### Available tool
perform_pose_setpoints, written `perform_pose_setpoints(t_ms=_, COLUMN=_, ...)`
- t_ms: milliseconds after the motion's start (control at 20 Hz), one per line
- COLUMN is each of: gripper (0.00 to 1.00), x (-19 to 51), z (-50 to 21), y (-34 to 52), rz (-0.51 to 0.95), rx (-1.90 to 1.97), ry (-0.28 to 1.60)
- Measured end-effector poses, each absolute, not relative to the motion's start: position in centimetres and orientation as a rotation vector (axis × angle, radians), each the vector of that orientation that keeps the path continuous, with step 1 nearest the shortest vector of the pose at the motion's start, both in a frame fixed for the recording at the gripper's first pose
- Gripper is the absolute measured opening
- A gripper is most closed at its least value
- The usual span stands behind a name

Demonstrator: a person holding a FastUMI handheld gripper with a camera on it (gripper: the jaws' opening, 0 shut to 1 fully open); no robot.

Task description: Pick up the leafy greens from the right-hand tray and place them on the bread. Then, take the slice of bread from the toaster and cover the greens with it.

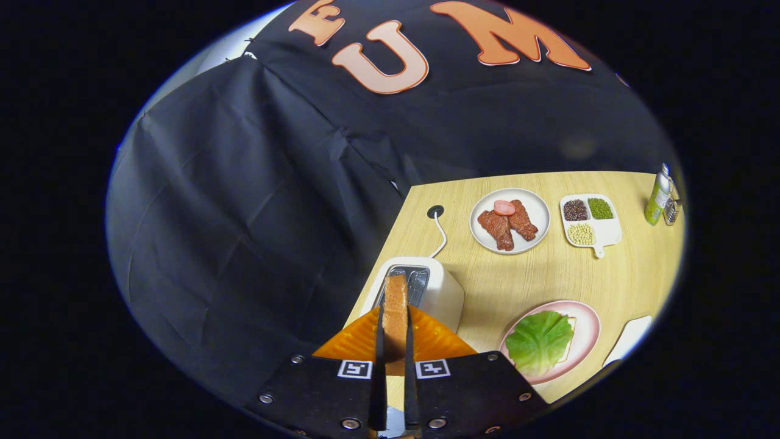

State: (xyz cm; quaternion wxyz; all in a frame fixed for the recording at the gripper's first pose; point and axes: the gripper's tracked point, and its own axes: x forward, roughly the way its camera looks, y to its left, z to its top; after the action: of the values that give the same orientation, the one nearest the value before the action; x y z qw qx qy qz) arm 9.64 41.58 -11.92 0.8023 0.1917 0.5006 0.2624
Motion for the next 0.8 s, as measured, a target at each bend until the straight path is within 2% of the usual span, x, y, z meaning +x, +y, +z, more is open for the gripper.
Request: perform_pose_setpoints(t_ms=800, gripper=0.12, x=6.8, z=-20.5, y=31.3, rz=0.521, rx=0.524, ry=1.127)
